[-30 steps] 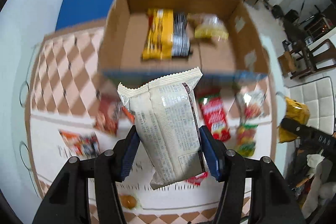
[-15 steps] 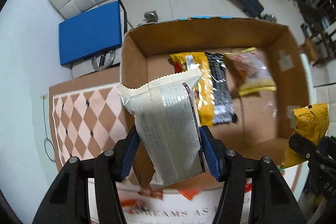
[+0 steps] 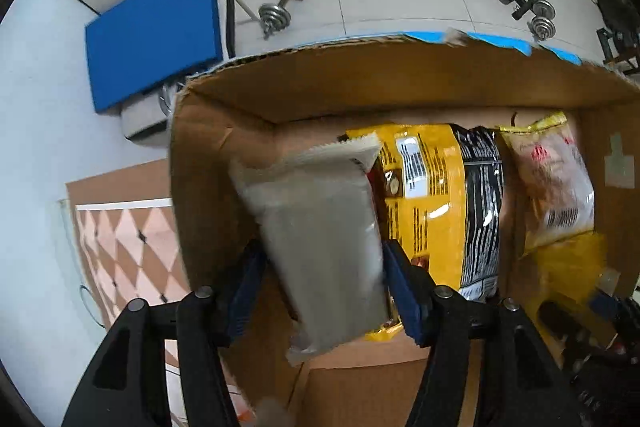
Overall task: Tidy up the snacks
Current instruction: 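Lower both packets into the box beside the biscuit pack and release, then grasp the orange packet with left tool while right tool grasps the watermelon candy bag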
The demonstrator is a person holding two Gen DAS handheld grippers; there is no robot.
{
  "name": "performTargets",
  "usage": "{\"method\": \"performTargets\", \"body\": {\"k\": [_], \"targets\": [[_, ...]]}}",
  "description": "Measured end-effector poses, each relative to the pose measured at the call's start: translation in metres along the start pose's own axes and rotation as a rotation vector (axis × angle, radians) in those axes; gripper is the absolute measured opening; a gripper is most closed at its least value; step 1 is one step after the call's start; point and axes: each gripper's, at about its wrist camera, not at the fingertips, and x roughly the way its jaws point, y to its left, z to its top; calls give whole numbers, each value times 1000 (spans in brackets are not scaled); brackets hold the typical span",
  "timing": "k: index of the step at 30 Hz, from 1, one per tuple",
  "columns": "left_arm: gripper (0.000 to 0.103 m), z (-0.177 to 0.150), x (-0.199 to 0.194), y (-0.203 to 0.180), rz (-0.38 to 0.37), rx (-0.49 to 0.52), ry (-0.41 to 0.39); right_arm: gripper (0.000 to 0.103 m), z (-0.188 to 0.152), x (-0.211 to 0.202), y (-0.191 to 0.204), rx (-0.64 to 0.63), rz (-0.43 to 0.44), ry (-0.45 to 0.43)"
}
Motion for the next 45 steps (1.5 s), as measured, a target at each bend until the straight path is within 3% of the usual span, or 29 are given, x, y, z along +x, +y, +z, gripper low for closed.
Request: {"method": "performTargets", "body": {"k": [1, 5, 7, 12, 19, 26, 34, 39, 45], "targets": [[68, 2, 2, 0, -1, -2, 9, 86, 1, 1, 0, -4, -2, 3], [71, 1, -4, -2, -18, -6, -5, 92, 0, 1, 2, -21, -20, 9], [80, -1, -8, -2, -31, -7, -14, 92, -3, -1, 3, -27, -18, 6], [81, -17, -24, -5, -93, -8, -50, 92, -17, -11, 7, -52, -56, -31], [81, -65, -55, -13, -168, -19, -157, 92, -47, -37, 12, -83, -58, -120], [81, -124, -86, -11, -141, -45, -291, 92, -84, -75, 12, -112, -97, -250], [81, -185, -109, -14, -139, -62, -376, 92, -132, -106, 10, -137, -74, -340], [81, -224, -115, -17, -144, -70, -428, 92, -165, -115, 1, -138, -30, -349], [81, -253, -81, -30, -74, 6, -377, 92, -197, -99, -38, -65, -7, -305]]}}
